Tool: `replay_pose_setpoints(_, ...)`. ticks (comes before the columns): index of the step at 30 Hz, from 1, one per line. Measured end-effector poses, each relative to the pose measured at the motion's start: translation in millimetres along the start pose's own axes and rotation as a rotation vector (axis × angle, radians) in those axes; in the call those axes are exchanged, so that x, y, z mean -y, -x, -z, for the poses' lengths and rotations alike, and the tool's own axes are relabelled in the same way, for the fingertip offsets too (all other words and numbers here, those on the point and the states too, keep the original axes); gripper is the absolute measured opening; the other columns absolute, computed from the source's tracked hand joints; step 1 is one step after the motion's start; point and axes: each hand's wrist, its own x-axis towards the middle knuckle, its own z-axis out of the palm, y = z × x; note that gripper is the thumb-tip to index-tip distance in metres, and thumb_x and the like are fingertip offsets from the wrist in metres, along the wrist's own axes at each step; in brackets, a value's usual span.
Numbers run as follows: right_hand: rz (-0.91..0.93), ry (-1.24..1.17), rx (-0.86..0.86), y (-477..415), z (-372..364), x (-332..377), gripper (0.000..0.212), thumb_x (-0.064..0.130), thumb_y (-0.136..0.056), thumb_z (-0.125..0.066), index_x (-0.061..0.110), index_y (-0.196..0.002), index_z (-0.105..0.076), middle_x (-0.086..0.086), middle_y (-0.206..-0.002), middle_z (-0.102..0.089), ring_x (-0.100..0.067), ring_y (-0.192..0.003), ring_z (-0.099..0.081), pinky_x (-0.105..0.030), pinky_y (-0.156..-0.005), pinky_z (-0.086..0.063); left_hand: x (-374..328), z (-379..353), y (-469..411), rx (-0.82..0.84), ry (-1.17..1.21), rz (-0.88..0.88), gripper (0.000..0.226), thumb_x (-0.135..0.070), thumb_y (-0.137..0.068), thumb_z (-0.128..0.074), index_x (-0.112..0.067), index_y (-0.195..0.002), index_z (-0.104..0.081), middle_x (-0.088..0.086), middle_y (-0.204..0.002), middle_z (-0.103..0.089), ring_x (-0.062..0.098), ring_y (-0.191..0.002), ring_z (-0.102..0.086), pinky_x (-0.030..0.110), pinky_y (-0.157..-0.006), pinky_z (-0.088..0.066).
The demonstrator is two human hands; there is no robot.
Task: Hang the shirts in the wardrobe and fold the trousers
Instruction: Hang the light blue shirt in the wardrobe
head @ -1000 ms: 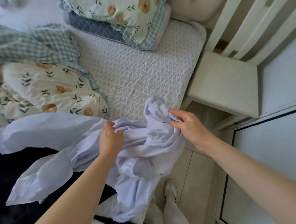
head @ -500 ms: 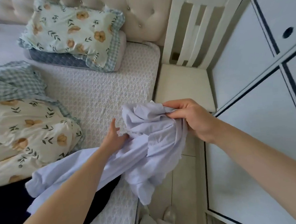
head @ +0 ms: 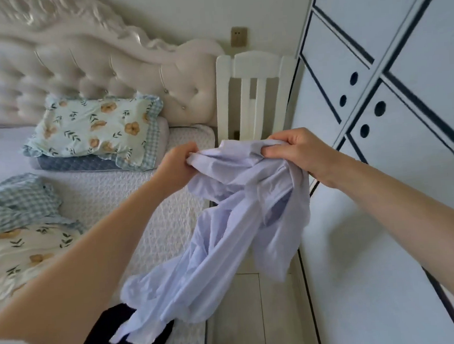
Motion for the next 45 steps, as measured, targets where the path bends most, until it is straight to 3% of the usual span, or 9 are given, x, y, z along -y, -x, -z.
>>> replay_pose_setpoints(6, 0.031, 0.294, -0.107, 15, 45, -1, 0.05, 0.041, -0.076, -0.079, -0.001, -0.096, -0.062, -0.014, -0.081, -0.056, -0.016, -0.069, -0.051, -0.027, -0.065, -0.037, -50, 26, -33, -0.151, -0.172, -0.026, 0.013, 0.006, -0.081, -0.053, -0.007, -0.076, -0.051, 0.002, -0.064, -0.049, 0.019, -0.062, -0.043, 0.029, -0.054, -0.035)
replay_pose_setpoints(12, 0.121, 0.546, -0.349, 22, 76, -7, 0.025, 0.025, -0.085, -0.069, 0.003, -0.083, -0.057, -0.014, -0.075, -0.061, -0.021, -0.066, -0.052, -0.028, -0.057, -0.035, -104, 42, -54, -0.203, -0.285, -0.143, 0.017, 0.001, -0.079, -0.055, -0.014, -0.082, -0.047, 0.005, -0.066, -0.048, 0.027, -0.067, -0.042, 0.036, -0.059, -0.032)
replay_pose_setpoints(19, 0.192, 0.613, -0.549, 37, 112, 2, 0.024, 0.011, -0.097, -0.045, 0.011, -0.076, -0.055, -0.006, -0.068, -0.056, -0.027, -0.067, -0.051, -0.032, -0.056, -0.034, -146, 54, -64, -0.014, -0.373, -0.193, 0.031, -0.025, -0.075, -0.076, -0.027, -0.096, -0.053, -0.002, -0.079, -0.058, 0.025, -0.078, -0.054, 0.037, -0.068, -0.044)
replay_pose_setpoints(23, 0.225, 0.619, -0.617, 42, 121, 12, 0.021, 0.007, -0.097, -0.042, 0.008, -0.099, -0.064, -0.006, -0.083, -0.063, -0.024, -0.074, -0.054, -0.027, -0.059, -0.039, -166, 54, -63, 0.171, -0.414, -0.159, 0.017, -0.03, -0.078, -0.069, -0.032, -0.093, -0.062, -0.009, -0.085, -0.064, 0.018, -0.084, -0.058, 0.03, -0.072, -0.041)
replay_pose_setpoints(29, 0.296, 0.665, -0.549, 54, 123, 40, 0.026, 0.007, -0.092, -0.043, 0.015, -0.068, -0.04, -0.004, -0.061, -0.044, -0.02, -0.058, -0.039, -0.034, -0.056, -0.028, -179, 37, -58, 0.373, -0.36, -0.076, 0.018, 0.008, -0.088, -0.044, -0.006, -0.09, -0.055, -0.003, -0.089, -0.056, 0.014, -0.085, -0.043, 0.007, -0.065, -0.036)
replay_pose_setpoints(32, 0.281, 0.692, -0.555, 53, 128, 49, 0.018, 0.01, -0.093, -0.041, 0.009, -0.076, -0.047, -0.01, -0.067, -0.05, -0.027, -0.064, -0.045, -0.035, -0.057, -0.029, -182, 31, -56, 0.431, -0.334, -0.058, 0.017, -0.001, -0.091, -0.05, -0.001, -0.107, -0.055, 0.005, -0.099, -0.059, 0.017, -0.09, -0.047, 0.018, -0.072, -0.039)
replay_pose_setpoints(37, 0.345, 0.719, -0.687, 60, 134, 53, 0.026, 0.004, -0.092, -0.042, 0.012, -0.067, -0.041, -0.004, -0.074, -0.043, -0.024, -0.07, -0.044, -0.035, -0.06, -0.031, -191, 29, -40, 0.555, -0.021, 0.045, 0.026, -0.02, -0.087, -0.072, -0.026, -0.111, -0.063, -0.005, -0.107, -0.069, 0.014, -0.103, -0.065, 0.031, -0.089, -0.052)
replay_pose_setpoints(41, 0.294, 0.601, -0.74, 64, 142, 53, 0.035, 0.002, -0.093, -0.04, 0.015, -0.06, -0.035, -0.003, -0.064, -0.041, -0.019, -0.062, -0.04, -0.028, -0.057, -0.032, -193, 33, -35, 0.697, 0.277, 0.147, 0.044, -0.021, -0.088, -0.073, -0.016, -0.13, -0.058, 0.0, -0.123, -0.068, 0.02, -0.114, -0.065, 0.037, -0.098, -0.051)
replay_pose_setpoints(45, 0.21, 0.439, -0.744, 71, 144, 51, 0.034, 0.002, -0.094, -0.037, 0.015, -0.063, -0.041, 0.002, -0.063, -0.042, -0.017, -0.064, -0.038, -0.017, -0.049, -0.029, -197, 32, -38, 0.547, 0.046, 0.027, 0.036, -0.007, -0.083, -0.075, -0.021, -0.115, -0.067, 0.0, -0.104, -0.074, 0.017, -0.091, -0.072, 0.03, -0.082, -0.058)
